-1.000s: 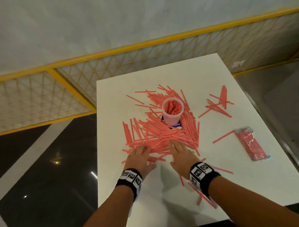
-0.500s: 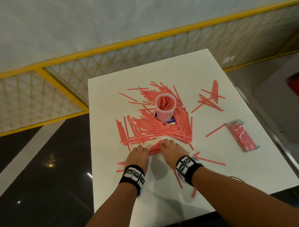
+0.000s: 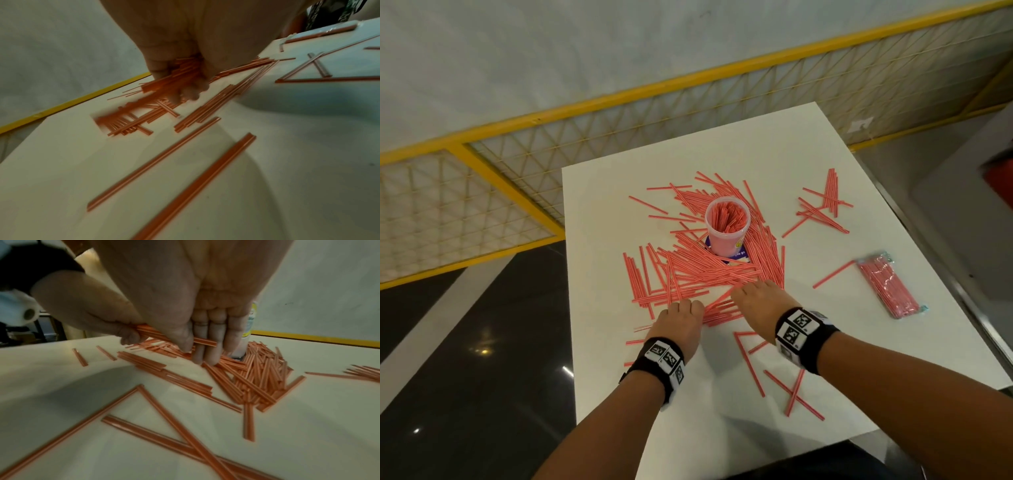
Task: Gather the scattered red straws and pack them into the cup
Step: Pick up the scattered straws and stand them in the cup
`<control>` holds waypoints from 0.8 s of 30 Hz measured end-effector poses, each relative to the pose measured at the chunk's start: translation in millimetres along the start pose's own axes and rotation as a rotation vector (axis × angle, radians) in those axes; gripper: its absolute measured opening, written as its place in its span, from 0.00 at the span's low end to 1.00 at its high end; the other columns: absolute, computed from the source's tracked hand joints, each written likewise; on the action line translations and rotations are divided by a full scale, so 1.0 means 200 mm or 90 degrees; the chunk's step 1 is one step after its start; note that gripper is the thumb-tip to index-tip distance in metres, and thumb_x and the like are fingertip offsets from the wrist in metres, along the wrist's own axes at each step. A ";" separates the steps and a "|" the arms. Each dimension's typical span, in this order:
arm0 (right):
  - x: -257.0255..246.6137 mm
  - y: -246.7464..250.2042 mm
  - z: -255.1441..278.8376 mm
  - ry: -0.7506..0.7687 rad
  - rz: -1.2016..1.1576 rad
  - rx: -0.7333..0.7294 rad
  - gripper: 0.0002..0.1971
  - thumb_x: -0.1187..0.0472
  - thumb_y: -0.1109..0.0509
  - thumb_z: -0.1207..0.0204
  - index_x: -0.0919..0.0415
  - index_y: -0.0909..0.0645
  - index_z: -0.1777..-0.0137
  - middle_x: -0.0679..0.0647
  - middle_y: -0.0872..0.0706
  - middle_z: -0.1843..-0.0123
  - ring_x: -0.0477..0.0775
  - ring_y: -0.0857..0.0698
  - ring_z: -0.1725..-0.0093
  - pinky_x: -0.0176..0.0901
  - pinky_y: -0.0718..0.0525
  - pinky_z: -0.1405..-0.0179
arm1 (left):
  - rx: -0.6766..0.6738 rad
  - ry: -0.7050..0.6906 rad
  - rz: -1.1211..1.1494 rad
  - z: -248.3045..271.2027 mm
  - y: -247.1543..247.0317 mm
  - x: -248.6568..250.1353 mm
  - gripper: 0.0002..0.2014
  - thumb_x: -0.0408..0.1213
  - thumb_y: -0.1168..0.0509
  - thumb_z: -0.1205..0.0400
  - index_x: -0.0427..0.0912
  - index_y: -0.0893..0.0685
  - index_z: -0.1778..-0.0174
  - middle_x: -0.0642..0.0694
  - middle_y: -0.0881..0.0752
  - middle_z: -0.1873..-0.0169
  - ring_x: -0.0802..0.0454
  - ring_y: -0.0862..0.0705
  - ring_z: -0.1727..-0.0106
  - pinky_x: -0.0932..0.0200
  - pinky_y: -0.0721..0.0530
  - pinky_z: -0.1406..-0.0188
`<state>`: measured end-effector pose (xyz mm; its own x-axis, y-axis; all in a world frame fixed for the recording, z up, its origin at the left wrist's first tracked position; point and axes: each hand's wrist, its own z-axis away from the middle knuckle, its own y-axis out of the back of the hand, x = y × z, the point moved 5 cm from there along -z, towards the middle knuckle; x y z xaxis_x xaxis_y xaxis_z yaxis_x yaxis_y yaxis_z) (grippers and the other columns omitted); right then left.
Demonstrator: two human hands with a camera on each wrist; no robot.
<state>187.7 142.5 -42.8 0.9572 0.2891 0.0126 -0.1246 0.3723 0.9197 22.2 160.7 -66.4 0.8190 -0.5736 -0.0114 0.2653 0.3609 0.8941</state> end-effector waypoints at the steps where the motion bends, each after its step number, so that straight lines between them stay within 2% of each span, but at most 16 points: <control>1: 0.01 0.00 0.02 0.007 0.000 0.003 0.22 0.67 0.40 0.17 0.61 0.32 0.22 0.59 0.20 0.29 0.61 0.19 0.31 0.54 0.23 0.29 | -0.001 -0.010 0.007 0.00 0.00 0.00 0.19 0.28 0.49 0.13 0.39 0.31 0.26 0.39 0.22 0.32 0.39 0.21 0.34 0.47 0.19 0.36; 5: 0.08 -0.06 0.10 0.013 -0.028 -0.001 0.21 0.71 0.43 0.19 0.60 0.32 0.26 0.58 0.19 0.34 0.60 0.18 0.37 0.52 0.20 0.36 | -0.010 -0.018 0.035 0.06 -0.01 -0.07 0.23 0.32 0.35 0.15 0.39 0.32 0.25 0.41 0.22 0.32 0.41 0.21 0.34 0.48 0.18 0.36; 6: 0.10 -0.08 0.12 0.007 -0.041 -0.011 0.21 0.71 0.43 0.19 0.60 0.32 0.26 0.58 0.19 0.34 0.60 0.18 0.37 0.51 0.21 0.37 | -0.009 -0.009 0.035 0.08 -0.03 -0.10 0.23 0.34 0.35 0.15 0.39 0.33 0.24 0.41 0.22 0.31 0.41 0.21 0.34 0.48 0.18 0.36; 8: 0.13 -0.12 0.16 -0.007 -0.066 -0.030 0.21 0.71 0.43 0.18 0.61 0.32 0.26 0.58 0.21 0.33 0.60 0.20 0.36 0.50 0.20 0.38 | -0.008 0.005 0.038 0.13 -0.08 -0.17 0.20 0.35 0.43 0.12 0.40 0.33 0.23 0.42 0.22 0.31 0.42 0.21 0.34 0.49 0.18 0.36; 10: 0.14 -0.16 0.16 -0.017 -0.077 -0.032 0.20 0.71 0.43 0.17 0.61 0.32 0.26 0.58 0.22 0.31 0.60 0.20 0.34 0.50 0.20 0.38 | -0.007 0.033 0.083 0.17 -0.14 -0.25 0.17 0.45 0.48 0.08 0.42 0.31 0.25 0.44 0.20 0.32 0.44 0.20 0.35 0.50 0.18 0.37; 12: 0.12 -0.17 0.15 -0.019 -0.086 -0.024 0.21 0.72 0.43 0.19 0.61 0.31 0.27 0.58 0.22 0.32 0.60 0.20 0.35 0.50 0.20 0.38 | -0.018 0.050 0.148 0.21 -0.19 -0.32 0.23 0.58 0.46 0.10 0.45 0.29 0.26 0.46 0.19 0.33 0.44 0.19 0.35 0.49 0.18 0.36; 14: 0.08 -0.18 0.12 -0.015 -0.065 -0.002 0.20 0.70 0.41 0.20 0.60 0.31 0.29 0.58 0.21 0.33 0.60 0.20 0.36 0.51 0.21 0.36 | -0.041 0.046 0.175 0.25 -0.25 -0.35 0.32 0.64 0.41 0.14 0.46 0.31 0.21 0.47 0.20 0.30 0.44 0.19 0.31 0.49 0.18 0.33; 16: 0.03 -0.16 0.09 -0.024 -0.024 0.027 0.19 0.65 0.39 0.19 0.59 0.30 0.29 0.60 0.22 0.31 0.63 0.21 0.33 0.57 0.21 0.30 | -0.054 0.047 0.177 0.27 -0.28 -0.36 0.38 0.63 0.39 0.15 0.46 0.40 0.14 0.46 0.21 0.25 0.43 0.20 0.28 0.48 0.19 0.30; 19: -0.08 -0.15 0.01 0.011 -0.023 0.022 0.27 0.60 0.39 0.17 0.62 0.36 0.18 0.64 0.30 0.20 0.67 0.28 0.23 0.64 0.28 0.22 | -0.070 0.074 0.156 0.27 -0.30 -0.35 0.37 0.58 0.44 0.11 0.47 0.49 0.10 0.44 0.21 0.25 0.44 0.19 0.29 0.48 0.19 0.31; 21: -0.17 -0.14 -0.03 0.064 -0.024 0.002 0.32 0.62 0.39 0.16 0.64 0.44 0.13 0.64 0.36 0.16 0.66 0.30 0.20 0.63 0.28 0.21 | -0.091 0.095 0.140 0.26 -0.30 -0.35 0.34 0.55 0.48 0.09 0.47 0.50 0.10 0.43 0.21 0.24 0.43 0.19 0.29 0.48 0.20 0.30; 22: -0.20 -0.13 -0.05 0.079 -0.017 -0.004 0.31 0.64 0.41 0.15 0.66 0.44 0.14 0.64 0.36 0.17 0.67 0.29 0.21 0.61 0.27 0.22 | -0.095 0.104 0.130 0.26 -0.30 -0.35 0.33 0.55 0.48 0.09 0.47 0.49 0.10 0.43 0.21 0.24 0.43 0.20 0.28 0.47 0.20 0.30; 24: -0.24 -0.10 -0.07 0.090 0.006 -0.005 0.25 0.66 0.44 0.15 0.68 0.36 0.18 0.66 0.31 0.21 0.67 0.25 0.28 0.59 0.22 0.29 | -0.086 0.109 0.107 0.26 -0.30 -0.34 0.30 0.53 0.49 0.08 0.46 0.44 0.11 0.43 0.20 0.26 0.42 0.19 0.29 0.47 0.18 0.32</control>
<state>141.2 132.8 -67.8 0.9097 0.4138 -0.0351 -0.1355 0.3757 0.9168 -76.6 139.6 -96.6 0.9286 -0.3681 0.0460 0.1743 0.5425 0.8217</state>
